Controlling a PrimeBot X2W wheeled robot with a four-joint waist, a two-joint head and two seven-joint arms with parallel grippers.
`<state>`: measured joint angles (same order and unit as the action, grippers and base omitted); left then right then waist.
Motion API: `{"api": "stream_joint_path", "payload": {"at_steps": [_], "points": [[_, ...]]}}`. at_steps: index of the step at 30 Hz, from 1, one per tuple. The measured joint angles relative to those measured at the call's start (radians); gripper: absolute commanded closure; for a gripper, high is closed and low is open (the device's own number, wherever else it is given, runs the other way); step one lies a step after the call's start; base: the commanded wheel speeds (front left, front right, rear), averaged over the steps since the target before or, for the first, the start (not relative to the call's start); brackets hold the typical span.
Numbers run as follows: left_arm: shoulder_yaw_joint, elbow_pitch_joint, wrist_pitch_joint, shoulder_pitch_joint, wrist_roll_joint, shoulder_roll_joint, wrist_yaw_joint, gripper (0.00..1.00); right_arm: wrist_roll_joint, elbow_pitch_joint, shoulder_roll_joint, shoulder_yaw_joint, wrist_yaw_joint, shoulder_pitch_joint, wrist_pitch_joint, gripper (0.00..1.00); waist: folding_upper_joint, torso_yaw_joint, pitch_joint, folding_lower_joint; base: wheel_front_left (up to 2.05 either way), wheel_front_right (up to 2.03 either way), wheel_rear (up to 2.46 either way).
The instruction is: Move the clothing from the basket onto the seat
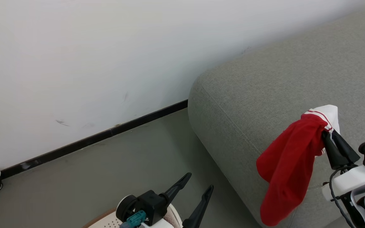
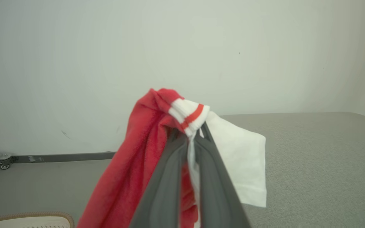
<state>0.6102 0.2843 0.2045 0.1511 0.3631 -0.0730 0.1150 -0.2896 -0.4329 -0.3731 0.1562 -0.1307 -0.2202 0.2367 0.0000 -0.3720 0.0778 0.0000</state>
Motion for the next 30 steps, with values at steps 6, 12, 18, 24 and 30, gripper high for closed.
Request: {"api": "stream_joint_path", "payload": {"at_steps": [6,12,18,24,30], "points": [[0.002,-0.01,0.0,0.0,-0.006,0.001,-0.001,0.0,0.0,0.001,-0.003,0.021,0.0,-0.012,-0.033,1.0,0.0,-0.016,-0.016,0.0,0.0,0.0,0.0],[0.008,-0.032,0.0,0.0,-0.014,0.001,-0.001,0.0,-0.009,-0.014,-0.026,0.02,0.0,-0.098,-0.073,1.0,0.0,-0.016,-0.039,0.0,0.0,0.0,0.0],[0.018,-0.059,-0.011,0.008,-0.03,-0.003,-0.002,0.0,-0.011,-0.053,-0.074,0.005,0.0,-0.206,-0.119,1.0,0.0,-0.007,-0.069,0.0,0.0,0.0,0.0],[0.027,-0.084,-0.025,0.042,-0.04,-0.002,-0.002,0.0,-0.01,-0.063,-0.112,-0.013,0.0,-0.314,-0.153,1.0,0.0001,0.003,-0.1,0.0,0.0,0.0,0.0],[0.038,-0.11,-0.047,0.079,-0.059,-0.002,-0.002,0.0,-0.006,-0.086,-0.152,-0.023,0.0,-0.439,-0.184,1.0,0.0,0.015,-0.145,0.0,0.0,0.0,0.0]]}}
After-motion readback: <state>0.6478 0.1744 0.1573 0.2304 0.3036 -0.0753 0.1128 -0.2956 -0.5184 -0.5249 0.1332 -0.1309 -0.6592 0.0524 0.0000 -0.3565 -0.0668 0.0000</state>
